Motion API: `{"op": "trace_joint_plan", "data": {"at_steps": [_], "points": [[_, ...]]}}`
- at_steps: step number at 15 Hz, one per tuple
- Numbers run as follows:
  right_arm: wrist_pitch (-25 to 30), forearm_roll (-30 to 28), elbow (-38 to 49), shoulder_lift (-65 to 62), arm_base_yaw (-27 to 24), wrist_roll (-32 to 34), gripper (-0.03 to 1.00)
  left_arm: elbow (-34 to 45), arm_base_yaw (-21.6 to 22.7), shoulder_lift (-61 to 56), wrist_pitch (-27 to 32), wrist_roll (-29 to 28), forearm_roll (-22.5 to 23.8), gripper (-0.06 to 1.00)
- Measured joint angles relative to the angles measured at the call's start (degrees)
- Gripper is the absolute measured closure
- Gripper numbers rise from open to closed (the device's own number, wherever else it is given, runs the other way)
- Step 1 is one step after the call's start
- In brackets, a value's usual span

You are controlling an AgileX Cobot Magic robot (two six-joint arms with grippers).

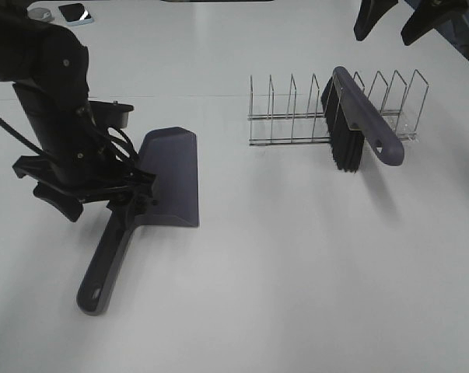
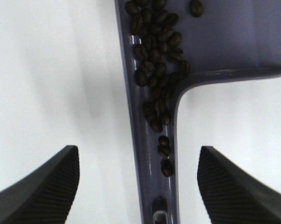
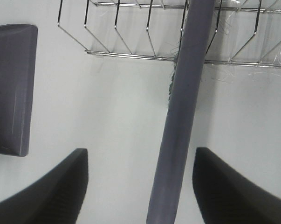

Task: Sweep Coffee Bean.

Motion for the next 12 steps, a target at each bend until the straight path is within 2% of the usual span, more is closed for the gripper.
{"op": "trace_joint_plan", "data": {"at_steps": [3,7,9,12], "points": [[0.0,0.74,2.29,-5.56,0.0,0.0,0.37,0.0,5.33,-6.36,1.43,1.2,-0.11,0.31],[0.0,0.8,8.42,-16.1,0.0,0.0,0.37,-0.06,17.82,-18.22,4.64,7.33,0.29,0.31],[0.0,0.8,13.87,-22.0,0.0,0.0,0.37,-0.06,20.57,-23.2,6.99,9.74,0.4,0.31],[0.0,0.4,22.8,-32.54,0.0,-0.34,0.37,-0.06,20.91,-30.54,10.77,11.86,0.4,0.31]]}}
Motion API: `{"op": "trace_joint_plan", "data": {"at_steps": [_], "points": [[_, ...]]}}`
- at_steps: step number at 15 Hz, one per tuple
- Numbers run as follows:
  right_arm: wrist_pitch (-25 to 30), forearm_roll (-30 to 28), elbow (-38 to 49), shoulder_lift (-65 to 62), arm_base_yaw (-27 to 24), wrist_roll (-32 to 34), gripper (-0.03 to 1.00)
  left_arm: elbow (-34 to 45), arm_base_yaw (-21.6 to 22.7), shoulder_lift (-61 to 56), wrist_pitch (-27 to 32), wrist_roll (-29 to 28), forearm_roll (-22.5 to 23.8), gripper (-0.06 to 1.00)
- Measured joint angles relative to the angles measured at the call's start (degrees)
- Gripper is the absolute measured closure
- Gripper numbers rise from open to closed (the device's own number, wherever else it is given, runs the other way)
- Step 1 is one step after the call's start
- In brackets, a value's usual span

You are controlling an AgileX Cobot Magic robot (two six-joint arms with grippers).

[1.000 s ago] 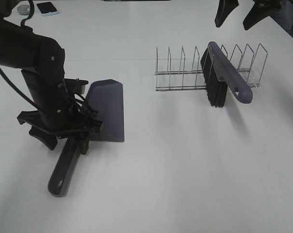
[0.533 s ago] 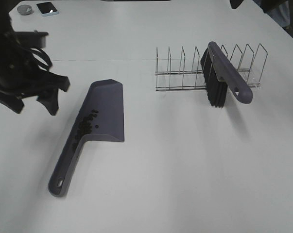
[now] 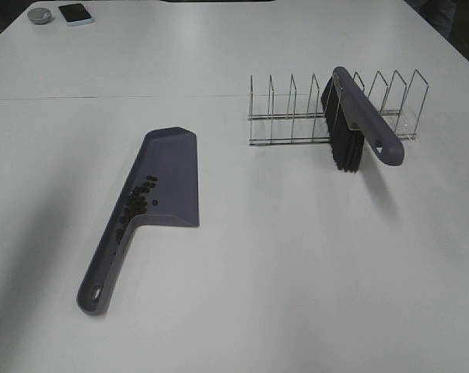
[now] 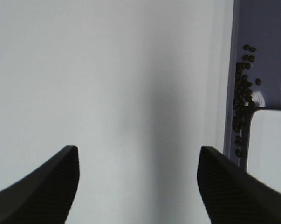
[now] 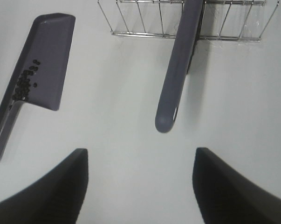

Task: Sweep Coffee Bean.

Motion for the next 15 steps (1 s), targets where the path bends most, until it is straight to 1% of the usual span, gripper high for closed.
{"op": "trace_joint_plan", "data": {"at_steps": [1,3,4,5,6,7,9,10,12,15], "points": [[0.0,-0.4,3.5,-3.67,0.0,-0.23,0.37,0.0,0.0,-2.46,0.97,0.74,0.34,0.31],[0.06,-1.66,11.63,-12.09,0.0,-1.09,0.37,0.0,0.52,-6.76,2.18,2.35,2.52,0.31],[0.06,-2.06,13.75,-13.87,0.0,-1.09,0.37,0.0,1.2,-7.45,2.75,2.92,2.92,0.31],[0.06,-2.64,17.48,-17.93,0.0,-1.15,0.37,0.0,2.98,-8.02,3.44,3.67,3.04,0.31],[0.06,-3.09,21.08,-22.4,0.0,-1.15,0.37,0.0,5.1,-8.42,3.38,4.58,2.64,0.32],[0.17,-4.13,25.9,-29.68,0.0,-1.15,0.37,0.11,7.85,-9.4,3.27,7.16,-0.34,0.35],[0.17,-5.67,28.25,-34.03,0.0,-1.2,0.37,1.66,7.85,-11.92,2.98,8.54,-2.18,0.35],[0.17,-7.16,29.11,-36.5,0.0,-1.2,0.37,4.3,7.85,-14.9,2.69,8.65,-2.41,0.35],[0.17,-10.31,29.97,-41.37,0.0,-1.2,0.37,12.03,7.85,-22.4,0.74,8.65,-2.41,0.35],[0.17,-11.57,32.31,-48.3,0.0,-1.2,0.37,25.55,7.85,-37.13,-1.66,8.65,-2.69,0.35]]}}
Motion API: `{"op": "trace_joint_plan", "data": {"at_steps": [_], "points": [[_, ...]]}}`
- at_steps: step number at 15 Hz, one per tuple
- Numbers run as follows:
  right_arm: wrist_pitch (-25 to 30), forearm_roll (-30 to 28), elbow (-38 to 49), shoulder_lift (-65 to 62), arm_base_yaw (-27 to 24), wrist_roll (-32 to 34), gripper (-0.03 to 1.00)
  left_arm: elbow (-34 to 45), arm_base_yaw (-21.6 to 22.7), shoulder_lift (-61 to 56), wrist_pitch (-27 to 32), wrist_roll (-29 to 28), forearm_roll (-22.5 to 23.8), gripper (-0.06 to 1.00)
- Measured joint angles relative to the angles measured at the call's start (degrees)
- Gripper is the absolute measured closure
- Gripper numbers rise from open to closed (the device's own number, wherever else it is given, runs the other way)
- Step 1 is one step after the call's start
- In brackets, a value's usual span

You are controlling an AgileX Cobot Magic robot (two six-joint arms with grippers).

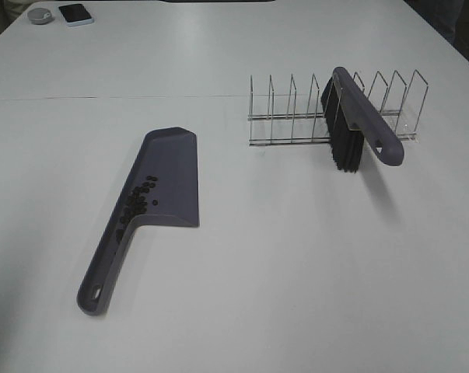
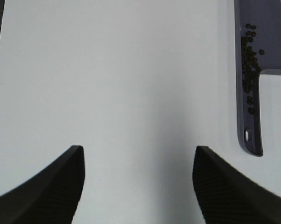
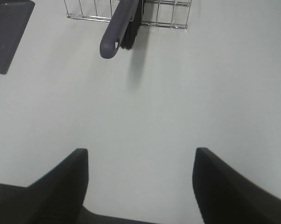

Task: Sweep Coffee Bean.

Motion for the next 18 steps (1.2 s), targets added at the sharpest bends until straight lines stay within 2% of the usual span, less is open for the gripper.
{"op": "trace_joint_plan", "data": {"at_steps": [2,7,12,14,18], "points": [[0.0,-0.06,3.84,-6.7,0.0,0.0,0.37,7.73,0.0,-11.34,0.0,-0.29,0.0,0.35],[0.0,-1.09,13.06,-21.2,0.0,0.0,0.37,16.67,0.0,-30.37,1.6,-2.81,1.2,0.35],[-0.17,-1.66,20.8,-28.02,0.0,0.86,0.37,17.13,-0.34,-39.65,1.66,-3.09,2.52,0.35],[-3.38,-1.95,21.77,-28.02,0.0,2.92,0.37,17.42,-1.66,-41.65,1.55,-4.24,2.69,0.35],[-5.96,-3.04,22.98,-28.02,0.0,5.16,0.37,17.65,-2.18,-42.0,1.6,-8.37,4.7,0.35]]}}
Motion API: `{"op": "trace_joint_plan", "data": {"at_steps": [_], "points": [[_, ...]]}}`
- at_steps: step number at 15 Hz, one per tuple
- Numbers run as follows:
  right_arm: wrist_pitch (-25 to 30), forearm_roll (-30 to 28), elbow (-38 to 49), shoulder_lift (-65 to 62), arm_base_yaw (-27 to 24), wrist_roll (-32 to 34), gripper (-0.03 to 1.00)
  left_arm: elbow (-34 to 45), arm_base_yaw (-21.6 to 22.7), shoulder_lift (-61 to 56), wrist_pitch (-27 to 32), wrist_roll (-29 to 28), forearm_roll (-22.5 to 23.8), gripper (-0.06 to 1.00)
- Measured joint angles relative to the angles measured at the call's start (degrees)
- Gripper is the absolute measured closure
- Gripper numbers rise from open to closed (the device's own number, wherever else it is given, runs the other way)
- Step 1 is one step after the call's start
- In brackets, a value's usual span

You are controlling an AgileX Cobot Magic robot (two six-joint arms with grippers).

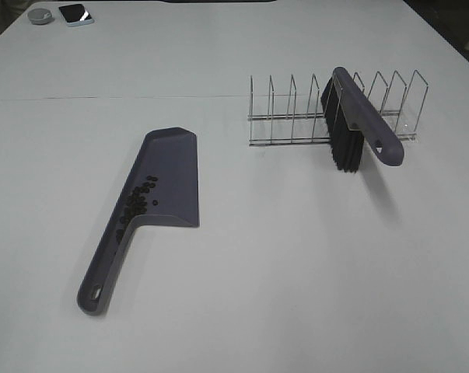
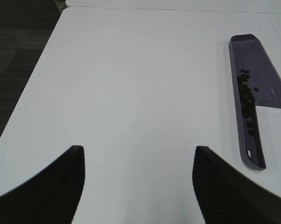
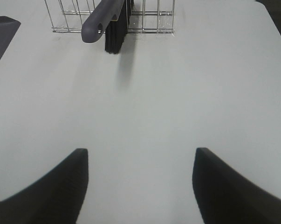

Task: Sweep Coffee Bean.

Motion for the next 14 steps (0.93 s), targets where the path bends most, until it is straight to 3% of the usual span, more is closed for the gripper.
{"op": "trace_joint_plan", "data": {"at_steps": [7,9,11,14], "points": [[-0.23,3.78,0.11,0.0,0.0,-4.07,0.37,0.0,0.0,0.0,0.0,-0.17,-0.74,0.35],[-0.23,5.44,0.11,0.0,0.0,-5.67,0.37,0.0,0.0,0.0,0.0,-0.17,-1.66,0.24],[-0.23,7.51,0.11,0.0,0.0,-8.31,0.28,0.0,0.0,0.0,0.0,-0.17,-1.66,0.09],[-0.23,8.14,0.11,0.0,0.0,-8.88,0.22,0.0,0.0,0.0,0.0,0.17,-2.29,0.03]]}}
